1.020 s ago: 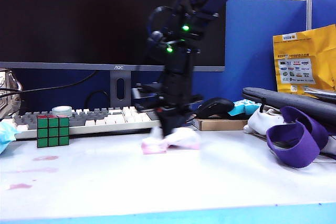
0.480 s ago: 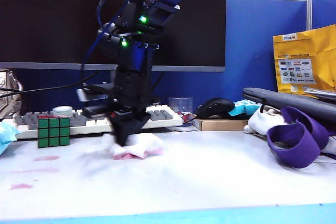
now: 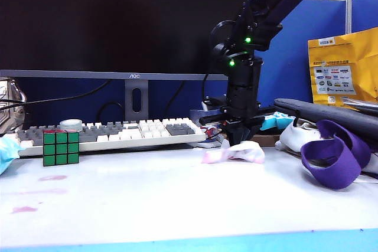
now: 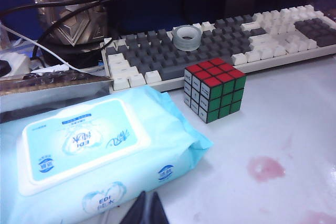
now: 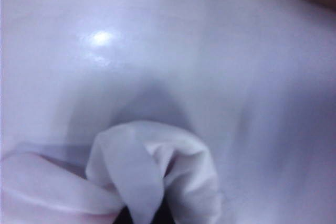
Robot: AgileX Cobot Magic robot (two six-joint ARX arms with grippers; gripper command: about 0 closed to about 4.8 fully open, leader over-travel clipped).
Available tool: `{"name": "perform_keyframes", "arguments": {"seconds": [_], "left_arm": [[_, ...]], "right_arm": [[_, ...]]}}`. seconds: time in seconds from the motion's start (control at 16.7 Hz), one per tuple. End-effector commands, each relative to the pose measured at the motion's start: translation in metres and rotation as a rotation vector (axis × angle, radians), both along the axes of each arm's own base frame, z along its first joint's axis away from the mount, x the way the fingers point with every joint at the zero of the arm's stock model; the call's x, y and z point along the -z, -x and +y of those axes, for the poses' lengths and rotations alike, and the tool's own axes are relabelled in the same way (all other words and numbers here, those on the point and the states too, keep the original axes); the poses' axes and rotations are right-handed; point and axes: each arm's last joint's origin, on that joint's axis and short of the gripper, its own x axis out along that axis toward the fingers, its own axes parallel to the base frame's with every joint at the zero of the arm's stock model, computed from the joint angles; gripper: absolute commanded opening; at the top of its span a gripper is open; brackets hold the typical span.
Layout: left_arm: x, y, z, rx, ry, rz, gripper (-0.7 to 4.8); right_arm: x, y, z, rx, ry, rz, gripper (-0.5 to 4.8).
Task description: Use the wet wipes on the table to wipe the cherry juice off the table, then put the wipes back on the table.
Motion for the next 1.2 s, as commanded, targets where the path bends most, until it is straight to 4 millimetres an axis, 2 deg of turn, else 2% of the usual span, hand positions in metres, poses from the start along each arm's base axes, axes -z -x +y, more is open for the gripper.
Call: {"name": "perform_keyframes", "arguments": {"seconds": [0.06,0.24,0.3,0.36,0.48,0.6,0.72,0.78,0.84,0.9,0.96,1.08,1.14,1.2], "left_arm": [[0.001,0.0,0.0,-0.004,-0.001,0.011,0.23],[0.001,0.0,0.0,-0.004,-0.001,0.011,0.23],[0.001,0.0,0.0,-0.004,0.0,0.011,0.23],[0.001,0.0,0.0,-0.004,-0.001,0.011,0.23],[0.001,0.0,0.0,-0.004,-0.001,0.011,0.23],[0.001,0.0,0.0,-0.003,-0.001,0.011,0.23],[0.001,0.0,0.0,-0.004,-0.001,0.011,0.23],[0.001,0.0,0.0,-0.004,-0.001,0.011,0.23],[0.001,0.0,0.0,-0.004,-0.001,0.011,0.23],[0.001,0.0,0.0,-0.004,-0.001,0.011,0.23],[0.001,0.0,0.0,-0.004,-0.001,0.011,0.23],[0.001,0.0,0.0,-0.004,-0.001,0.011,0.23],[0.001,0.0,0.0,-0.004,-0.001,0.011,0.23],[0.001,0.0,0.0,-0.004,-0.001,0.011,0.23]], "right_arm": [[0.021,0.041,0.063,-0.226,-0.085,0.177,-0.01],[0.02,0.095,0.135,-0.442,-0.083,0.182,-0.01],[0.02,0.115,0.157,-0.505,-0.016,0.135,-0.01],[0.021,0.116,0.158,-0.479,0.077,0.086,-0.01],[0.02,0.1,0.139,-0.408,0.141,0.064,-0.01],[0.021,0.059,0.085,-0.228,0.149,0.091,-0.01],[0.02,0.03,0.043,-0.099,0.111,0.079,-0.01],[0.02,0.022,0.034,-0.084,0.07,0.07,-0.01],[0.019,0.019,0.033,-0.09,0.027,0.065,-0.01],[0.018,0.021,0.043,-0.129,-0.031,0.064,-0.01],[0.018,0.03,0.061,-0.183,-0.075,0.065,-0.01],[0.016,0.053,0.103,-0.329,-0.132,0.049,-0.01],[0.014,0.076,0.138,-0.463,-0.155,0.019,-0.01],[0.013,0.09,0.158,-0.537,-0.15,-0.022,-0.01]]}}
